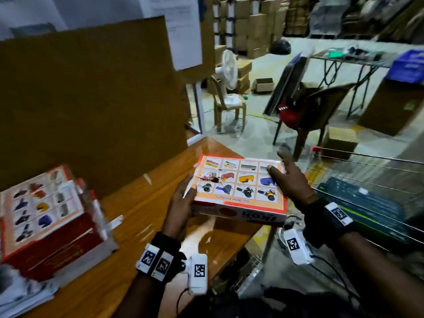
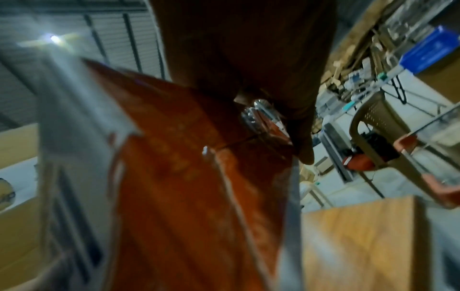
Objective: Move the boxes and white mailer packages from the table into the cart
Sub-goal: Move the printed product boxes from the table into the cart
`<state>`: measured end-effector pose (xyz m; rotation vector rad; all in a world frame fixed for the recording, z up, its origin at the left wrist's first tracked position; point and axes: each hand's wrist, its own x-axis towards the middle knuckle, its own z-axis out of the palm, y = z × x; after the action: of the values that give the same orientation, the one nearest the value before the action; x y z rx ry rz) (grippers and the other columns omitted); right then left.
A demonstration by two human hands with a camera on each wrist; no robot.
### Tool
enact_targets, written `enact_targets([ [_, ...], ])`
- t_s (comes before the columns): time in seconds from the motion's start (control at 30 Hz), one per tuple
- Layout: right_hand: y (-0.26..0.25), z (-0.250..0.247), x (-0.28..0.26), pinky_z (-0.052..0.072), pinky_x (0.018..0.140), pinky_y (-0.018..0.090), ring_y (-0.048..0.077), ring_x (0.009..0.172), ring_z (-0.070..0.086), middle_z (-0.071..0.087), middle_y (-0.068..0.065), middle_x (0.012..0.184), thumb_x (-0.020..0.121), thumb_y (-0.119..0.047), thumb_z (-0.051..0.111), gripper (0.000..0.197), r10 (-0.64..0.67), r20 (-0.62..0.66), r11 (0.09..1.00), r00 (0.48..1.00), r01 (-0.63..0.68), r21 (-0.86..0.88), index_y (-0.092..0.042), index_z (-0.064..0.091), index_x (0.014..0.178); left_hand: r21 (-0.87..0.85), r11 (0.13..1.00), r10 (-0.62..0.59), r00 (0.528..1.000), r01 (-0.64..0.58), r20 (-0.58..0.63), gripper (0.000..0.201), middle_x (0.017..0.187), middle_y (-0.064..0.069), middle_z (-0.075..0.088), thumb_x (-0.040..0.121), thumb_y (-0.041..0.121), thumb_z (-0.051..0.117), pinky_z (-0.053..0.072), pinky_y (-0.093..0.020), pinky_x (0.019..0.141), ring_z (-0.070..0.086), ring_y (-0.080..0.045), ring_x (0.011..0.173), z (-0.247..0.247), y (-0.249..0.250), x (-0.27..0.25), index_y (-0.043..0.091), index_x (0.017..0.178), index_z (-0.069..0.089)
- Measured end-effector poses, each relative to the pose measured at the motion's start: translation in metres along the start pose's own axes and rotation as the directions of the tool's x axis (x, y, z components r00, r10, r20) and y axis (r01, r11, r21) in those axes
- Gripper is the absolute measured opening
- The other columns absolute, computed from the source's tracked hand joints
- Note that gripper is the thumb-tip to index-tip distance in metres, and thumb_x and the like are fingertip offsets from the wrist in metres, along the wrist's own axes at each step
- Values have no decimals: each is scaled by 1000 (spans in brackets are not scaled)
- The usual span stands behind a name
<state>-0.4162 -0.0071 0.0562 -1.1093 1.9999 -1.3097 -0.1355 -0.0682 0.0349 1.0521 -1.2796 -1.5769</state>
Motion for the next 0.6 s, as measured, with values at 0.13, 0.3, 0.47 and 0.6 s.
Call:
enact_targets([
  [0.13,33,-61,3,44,94,34,30,119,55,55,16,134,91,-34,64,62,14,-50,989,999,-21,-144,-19,39,146,-15,999,-34,999,34,3,38,122,-3,69,103,17,44,56,-46,81,69,-28,104,70,-20,17,31,137,52],
  [0.3,81,-129,1,49,93,38,31,113,60,59,15,131,81,-44,68,70,54,-179,970,982,-94,-224,-20,42,142,23,1000,-9,1000,8,23,38,117,-3,70,103,18,41,56,-35,67,71,-24,97,162,-41,30,32,136,51],
  [0.47,142,-193,-10,42,94,34,30,123,54,55,12,138,86,-36,68,67,139,-208,929,968,-200,-310,-21,41,144,68,994,75,993,-81,91,29,127,-6,65,99,24,47,54,-48,91,65,-26,110,259,-68,28,35,122,59],
  [0.6,194,-236,-17,44,94,38,34,118,55,58,16,129,84,-41,68,67,212,-229,904,950,-280,-323,-24,42,143,200,976,41,975,-86,220,30,126,0,64,99,27,47,52,-50,95,64,-21,112,318,-96,20,43,123,54],
])
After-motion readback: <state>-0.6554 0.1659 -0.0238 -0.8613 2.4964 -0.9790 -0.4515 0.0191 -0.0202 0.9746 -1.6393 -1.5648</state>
